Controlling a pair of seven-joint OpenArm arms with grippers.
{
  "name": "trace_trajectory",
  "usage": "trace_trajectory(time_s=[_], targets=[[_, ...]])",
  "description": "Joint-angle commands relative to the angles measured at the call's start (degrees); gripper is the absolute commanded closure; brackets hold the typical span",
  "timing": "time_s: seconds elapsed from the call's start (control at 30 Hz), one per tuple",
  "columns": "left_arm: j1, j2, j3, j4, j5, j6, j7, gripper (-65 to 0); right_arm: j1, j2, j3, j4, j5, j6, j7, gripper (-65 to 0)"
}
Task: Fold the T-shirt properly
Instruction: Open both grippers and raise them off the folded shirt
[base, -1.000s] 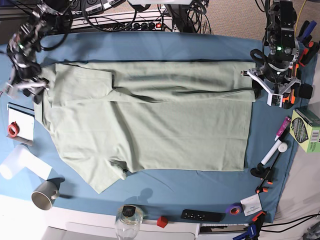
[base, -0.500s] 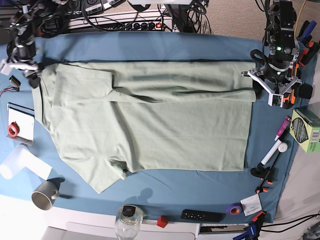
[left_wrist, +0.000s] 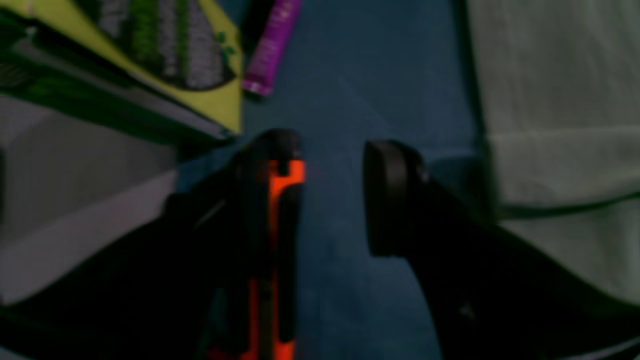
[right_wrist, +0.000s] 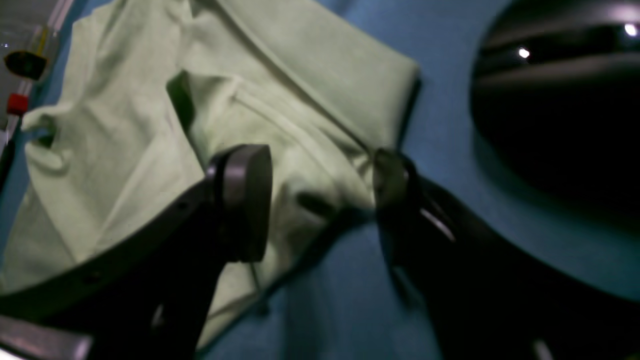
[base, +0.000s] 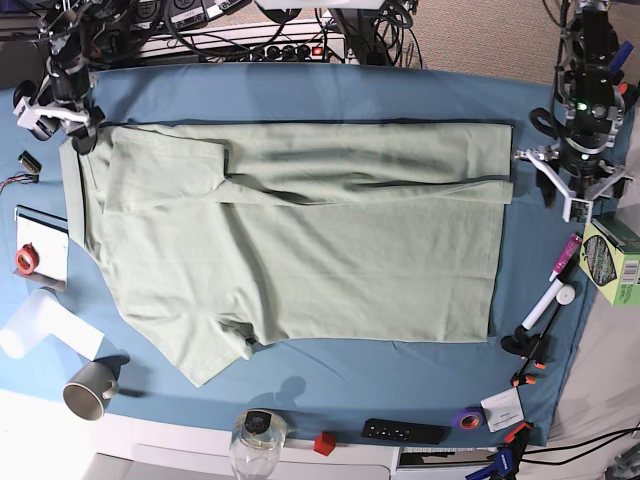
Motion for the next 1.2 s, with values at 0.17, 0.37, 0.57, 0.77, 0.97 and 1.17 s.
trace_trajectory(time_s=[0.17,0.37,0.57,0.77,0.97,1.17], targets=[[-0.2,-0.9,-1.2,0.9,0.0,0.2,-1.2,-31.1,-1.1,0.0,0.4,1.0,1.2,0.2,0.9,-32.2],[-0.3,-0.9,-1.2,0.9,0.0,0.2,-0.8,-31.1,-1.0,-0.2,0.4,1.0,1.6,0.2,1.8,-32.2],[-0.3,-0.9,-1.2,0.9,0.0,0.2,-0.8,-31.1,0.4,-0.7,0.4,1.0,-0.4,0.2,3.2,-32.2],[-0.3,-0.9,-1.2,0.9,-1.1,0.2,-0.8,-31.1,1.7,-1.3,0.3,1.0,-1.0,0.3,3.2,-32.2],[-0.3,-0.9,-1.2,0.9,-1.5,0.0,-0.8,-31.1,2.0,-1.9,-0.9,1.0,-1.0,0.7,3.5,-32.2],[-0.3,-0.9,-1.2,0.9,-1.5,0.0,-0.8,-31.1,2.4,-1.9,-3.8,1.0,-3.1,0.7,4.3,-18.4]])
